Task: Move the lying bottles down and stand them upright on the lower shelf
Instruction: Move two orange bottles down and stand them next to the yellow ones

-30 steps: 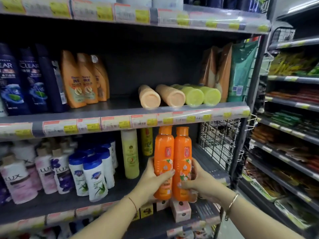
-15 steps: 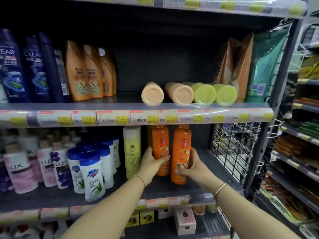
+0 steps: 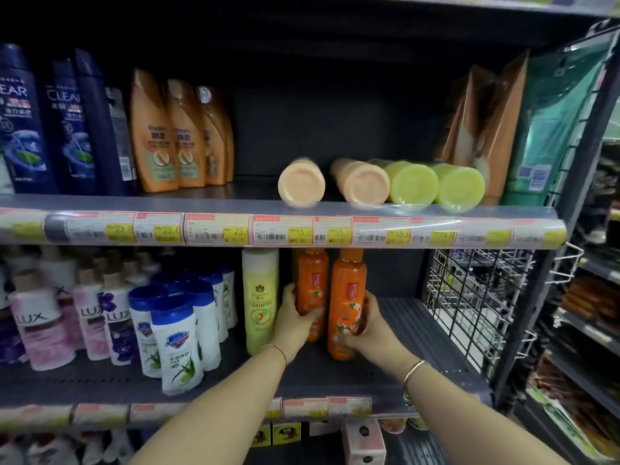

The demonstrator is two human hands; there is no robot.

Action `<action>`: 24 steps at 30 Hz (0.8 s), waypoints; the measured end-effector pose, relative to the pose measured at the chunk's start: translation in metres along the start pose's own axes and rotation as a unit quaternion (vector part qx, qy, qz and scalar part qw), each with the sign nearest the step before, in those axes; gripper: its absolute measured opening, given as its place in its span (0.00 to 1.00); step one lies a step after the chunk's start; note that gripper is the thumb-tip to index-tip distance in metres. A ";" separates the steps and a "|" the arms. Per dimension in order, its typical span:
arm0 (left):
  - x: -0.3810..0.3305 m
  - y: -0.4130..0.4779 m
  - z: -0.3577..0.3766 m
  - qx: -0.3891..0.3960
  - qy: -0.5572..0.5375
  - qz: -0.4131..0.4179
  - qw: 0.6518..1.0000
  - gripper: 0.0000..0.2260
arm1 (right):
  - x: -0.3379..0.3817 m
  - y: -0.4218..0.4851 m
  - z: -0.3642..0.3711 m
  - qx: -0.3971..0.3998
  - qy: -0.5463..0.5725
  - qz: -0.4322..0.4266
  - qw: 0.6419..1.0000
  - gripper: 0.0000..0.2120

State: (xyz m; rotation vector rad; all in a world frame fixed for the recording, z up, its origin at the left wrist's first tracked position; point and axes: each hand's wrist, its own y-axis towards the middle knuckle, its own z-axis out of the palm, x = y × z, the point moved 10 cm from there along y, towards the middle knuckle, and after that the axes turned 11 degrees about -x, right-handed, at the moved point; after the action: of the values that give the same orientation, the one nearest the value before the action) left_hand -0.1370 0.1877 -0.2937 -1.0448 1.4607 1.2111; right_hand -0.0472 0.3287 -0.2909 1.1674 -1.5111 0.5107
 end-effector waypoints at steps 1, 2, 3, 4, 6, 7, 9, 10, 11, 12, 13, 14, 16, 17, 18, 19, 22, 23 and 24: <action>0.002 0.002 0.000 -0.007 0.003 -0.003 1.000 0.34 | 0.001 0.000 0.003 0.004 -0.002 -0.004 1.000 0.46; 0.003 0.003 -0.001 -0.015 0.005 -0.007 1.000 0.34 | 0.002 0.001 0.006 0.008 -0.005 -0.006 1.000 0.46; 0.004 0.005 -0.001 -0.023 0.008 -0.009 1.000 0.33 | 0.002 0.001 0.008 0.011 -0.007 -0.009 1.000 0.46; 0.005 0.007 -0.002 -0.031 0.012 -0.006 0.999 0.33 | 0.002 0.002 0.010 0.011 -0.008 -0.011 1.000 0.46; 0.003 0.010 -0.001 -0.041 0.020 -0.003 0.999 0.32 | 0.003 0.004 0.011 0.011 -0.010 -0.009 1.000 0.47; 0.003 0.012 -0.001 -0.047 0.023 -0.002 0.999 0.31 | 0.003 0.004 0.011 0.012 -0.011 -0.007 1.000 0.47; 0.003 0.013 -0.001 -0.060 0.030 0.001 0.998 0.31 | 0.002 0.005 0.011 0.012 -0.014 -0.002 1.000 0.48; 0.004 0.014 -0.001 -0.066 0.034 0.002 0.997 0.31 | 0.002 0.005 0.010 0.009 -0.017 -0.001 1.000 0.48; 0.005 0.015 -0.002 -0.069 0.036 0.002 0.997 0.31 | 0.001 0.006 0.008 0.006 -0.020 0.000 1.000 0.48; 0.005 0.017 -0.003 -0.072 0.038 0.003 0.997 0.31 | 0.001 0.006 0.007 0.003 -0.022 0.003 1.000 0.48; 0.006 0.018 -0.003 -0.074 0.042 0.003 0.996 0.31 | 0.000 0.006 0.006 0.001 -0.024 0.005 1.000 0.48; 0.007 0.020 -0.003 -0.074 0.048 0.004 0.996 0.31 | -0.001 0.007 0.004 -0.001 -0.027 0.008 1.000 0.48; 0.009 0.022 -0.003 -0.078 0.063 0.005 0.995 0.31 | -0.002 0.007 0.002 -0.003 -0.035 0.010 0.999 0.48; 0.010 0.022 -0.003 -0.080 0.071 0.004 0.994 0.31 | -0.002 0.007 0.002 -0.004 -0.038 0.012 0.999 0.48; 0.011 0.022 -0.003 -0.081 0.076 0.003 0.994 0.31 | -0.002 0.007 0.002 -0.004 -0.039 0.013 0.999 0.48; 0.011 0.022 -0.003 -0.079 0.079 0.002 0.994 0.32 | -0.001 0.007 0.002 -0.005 -0.039 0.014 0.999 0.48; 0.010 0.021 -0.003 -0.071 0.084 -0.005 0.994 0.34 | 0.001 0.005 0.003 -0.002 -0.043 0.020 0.999 0.47; 0.009 0.019 -0.003 -0.071 0.084 -0.008 0.994 0.35 | 0.001 0.005 0.003 -0.003 -0.047 0.021 0.999 0.47; 0.007 0.017 -0.004 -0.074 0.082 -0.009 0.994 0.36 | 0.002 0.005 0.003 -0.004 -0.053 0.022 0.998 0.47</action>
State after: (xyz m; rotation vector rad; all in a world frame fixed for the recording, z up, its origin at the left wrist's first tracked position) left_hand -0.1550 0.1855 -0.2967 -1.2808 1.5004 1.2611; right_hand -0.0529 0.3276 -0.2883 1.1719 -1.6309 0.4783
